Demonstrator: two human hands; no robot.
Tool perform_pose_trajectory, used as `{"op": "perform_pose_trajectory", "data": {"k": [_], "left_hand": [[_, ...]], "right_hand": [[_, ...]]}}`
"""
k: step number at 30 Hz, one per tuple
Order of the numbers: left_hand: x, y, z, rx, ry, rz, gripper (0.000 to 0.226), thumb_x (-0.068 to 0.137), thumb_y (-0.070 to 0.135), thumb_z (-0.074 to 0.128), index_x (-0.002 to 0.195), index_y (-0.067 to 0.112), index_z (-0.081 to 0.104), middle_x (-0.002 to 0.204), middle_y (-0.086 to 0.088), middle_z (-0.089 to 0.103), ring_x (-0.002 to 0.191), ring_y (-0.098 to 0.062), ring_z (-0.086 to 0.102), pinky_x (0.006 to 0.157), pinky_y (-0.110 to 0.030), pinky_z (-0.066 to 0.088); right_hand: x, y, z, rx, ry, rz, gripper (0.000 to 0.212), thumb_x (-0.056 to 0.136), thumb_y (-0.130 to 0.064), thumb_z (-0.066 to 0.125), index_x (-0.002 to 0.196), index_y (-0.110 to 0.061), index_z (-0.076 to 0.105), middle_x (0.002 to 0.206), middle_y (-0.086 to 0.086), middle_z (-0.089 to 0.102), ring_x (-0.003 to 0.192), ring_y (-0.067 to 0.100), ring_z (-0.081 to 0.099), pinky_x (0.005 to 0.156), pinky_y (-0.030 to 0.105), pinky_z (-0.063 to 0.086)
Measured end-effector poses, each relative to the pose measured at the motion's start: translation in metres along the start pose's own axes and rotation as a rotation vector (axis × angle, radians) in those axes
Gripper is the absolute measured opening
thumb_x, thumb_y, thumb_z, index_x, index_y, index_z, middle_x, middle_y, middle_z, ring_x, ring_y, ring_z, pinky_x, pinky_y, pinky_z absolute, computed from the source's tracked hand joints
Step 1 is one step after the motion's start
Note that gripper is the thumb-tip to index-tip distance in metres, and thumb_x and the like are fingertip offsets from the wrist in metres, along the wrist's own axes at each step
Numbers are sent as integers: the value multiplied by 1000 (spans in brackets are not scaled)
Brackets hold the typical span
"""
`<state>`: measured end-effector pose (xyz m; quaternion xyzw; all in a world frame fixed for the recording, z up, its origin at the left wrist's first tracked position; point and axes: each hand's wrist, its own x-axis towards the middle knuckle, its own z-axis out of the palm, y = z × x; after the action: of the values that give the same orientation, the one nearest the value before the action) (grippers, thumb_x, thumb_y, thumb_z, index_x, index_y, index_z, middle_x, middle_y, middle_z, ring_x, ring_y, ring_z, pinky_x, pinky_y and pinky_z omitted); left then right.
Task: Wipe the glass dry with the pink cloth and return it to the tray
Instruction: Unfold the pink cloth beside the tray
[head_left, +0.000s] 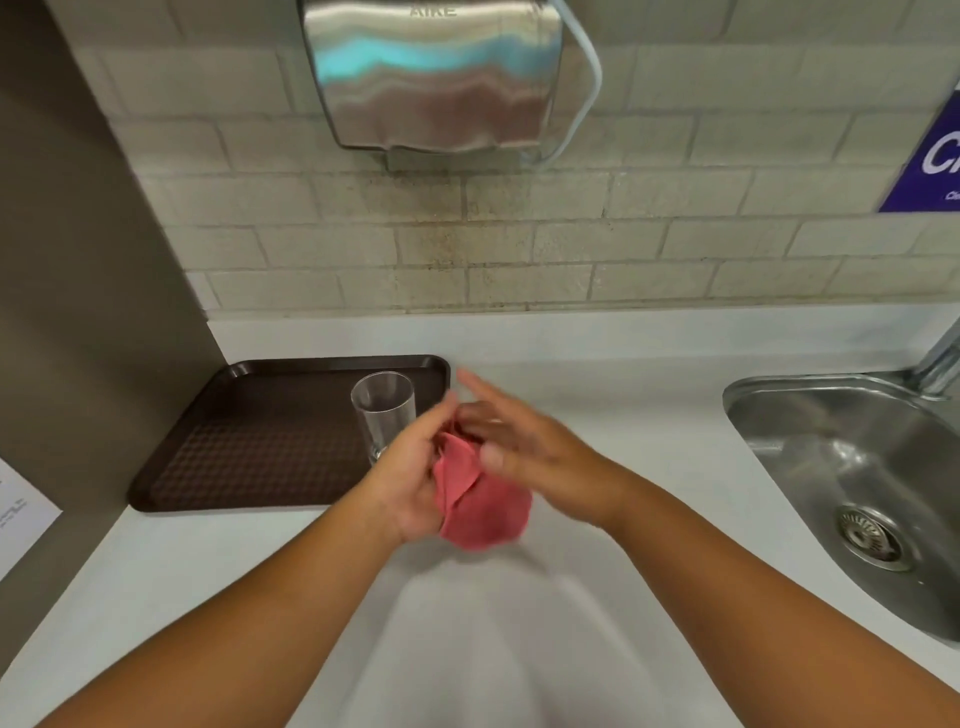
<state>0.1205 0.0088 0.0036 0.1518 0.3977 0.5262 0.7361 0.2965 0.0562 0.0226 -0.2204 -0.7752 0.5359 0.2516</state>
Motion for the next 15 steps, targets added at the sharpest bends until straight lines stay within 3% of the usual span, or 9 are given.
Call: {"op": "perform_pose_trajectory", "data": {"k": [2,3,4,6,9,12,15], "left_hand": [[-1,-2,0,73,-1,44,40,97,29,66,124,4,82,129,-28,77,110,-44,80,90,-53,66],[0,-3,-1,87,-2,68,40,93,19,65,125,1,80,130,-31,76,109,-46,79,89,-55,67],[0,-2,0,101,-12,94,44,90,12,65,130,-2,76,132,-33,74,109,-46,79,91,-56,67],[0,3,4,158,-18,147,46,88,3,63,132,-3,72,127,-31,77,106,-39,80,92,-52,67],[0,13,12,368,103,216,34,97,-9,56,122,4,75,104,-18,80,88,-28,77,81,-40,65],[-3,14,16,705,238,322,25,100,-7,62,113,9,77,104,-13,77,97,-26,71,86,-37,57],[-1,6,12,927,304,386,17,99,-1,68,104,11,78,95,-7,77,89,-20,72,70,-28,60]], "right_hand": [[4,4,-10,48,345,30,52,96,-32,70,145,-41,55,133,-1,63,121,9,65,107,39,53],[7,6,-15,-51,456,80,49,97,-28,73,142,-39,57,132,0,60,118,8,62,106,41,53],[8,10,-21,-104,464,151,52,97,-26,74,145,-36,57,136,0,57,123,9,58,107,40,52],[10,16,-33,-2,349,304,52,99,-26,74,148,-30,57,136,1,60,124,15,60,100,32,52],[8,17,-52,207,223,338,24,99,-12,71,124,-14,72,102,5,74,86,18,69,77,32,54],[3,14,-65,61,155,285,19,94,-5,76,111,-12,78,98,2,79,88,13,74,79,29,59],[-3,13,-72,-57,106,293,24,91,-8,79,111,-22,80,93,-5,76,83,9,71,75,25,54]]}}
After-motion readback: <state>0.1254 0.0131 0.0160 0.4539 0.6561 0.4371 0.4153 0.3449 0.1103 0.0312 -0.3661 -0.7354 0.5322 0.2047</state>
